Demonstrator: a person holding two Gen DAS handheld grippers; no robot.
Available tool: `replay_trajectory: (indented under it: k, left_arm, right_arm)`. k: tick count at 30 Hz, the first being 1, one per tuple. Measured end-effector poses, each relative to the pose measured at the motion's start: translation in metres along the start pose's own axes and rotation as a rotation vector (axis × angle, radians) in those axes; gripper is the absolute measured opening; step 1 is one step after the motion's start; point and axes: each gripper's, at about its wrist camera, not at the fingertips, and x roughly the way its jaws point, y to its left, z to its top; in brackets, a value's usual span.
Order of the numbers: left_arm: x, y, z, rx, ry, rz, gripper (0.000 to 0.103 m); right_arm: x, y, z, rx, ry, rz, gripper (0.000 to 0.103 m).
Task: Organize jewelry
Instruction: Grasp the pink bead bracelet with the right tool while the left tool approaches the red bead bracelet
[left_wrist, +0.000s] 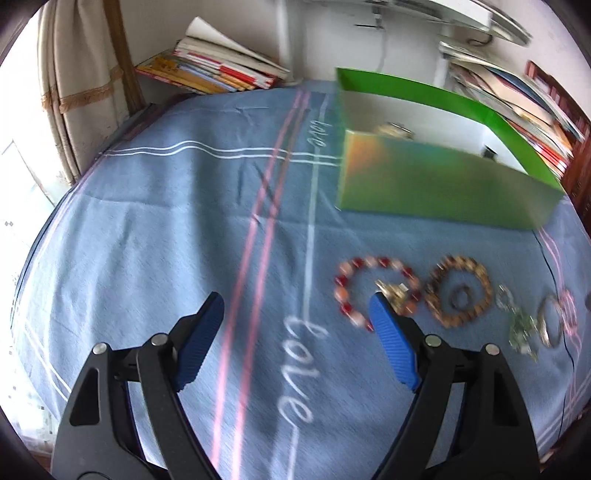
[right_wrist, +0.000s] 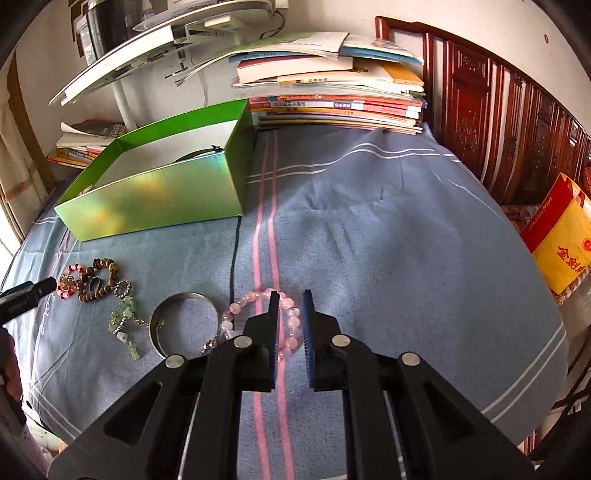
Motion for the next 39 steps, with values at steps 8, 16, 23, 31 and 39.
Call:
replay_trajectory:
  k: [8,16,23,31,39]
  left_arm:
    - [0.019,-0.008,0.005,0.019,0.037,-0.005,0.069]
    - [0.006,-0.030,-0.008,0.118,0.025,-0.077,0.028]
    - [0.000,-0.030,-0.017,0.128,0.029,-0.083,0.042]
    - [0.003,-0.026,-0.015,0.115,0.021,-0.053,0.054]
    - [0.004,-0.024,-0.015,0.065,0.030,-0.045,0.058]
  right_arm:
    - [0.003,-0.010,-0.003,0.036,0.020,-0.037,0.020]
    - [0.016,-0.008,-0.007,0.033,0.050,-0.043,0.020]
    - [0.014,-0.006,-0.007,0.032,0.048,-0.030,0.020]
    - [0.017,0.008,-0.008,-0.014,0.054,-0.007,0.030]
    - [0.021,0.016,-0.011,-0.043,0.056,-0.031,0.032]
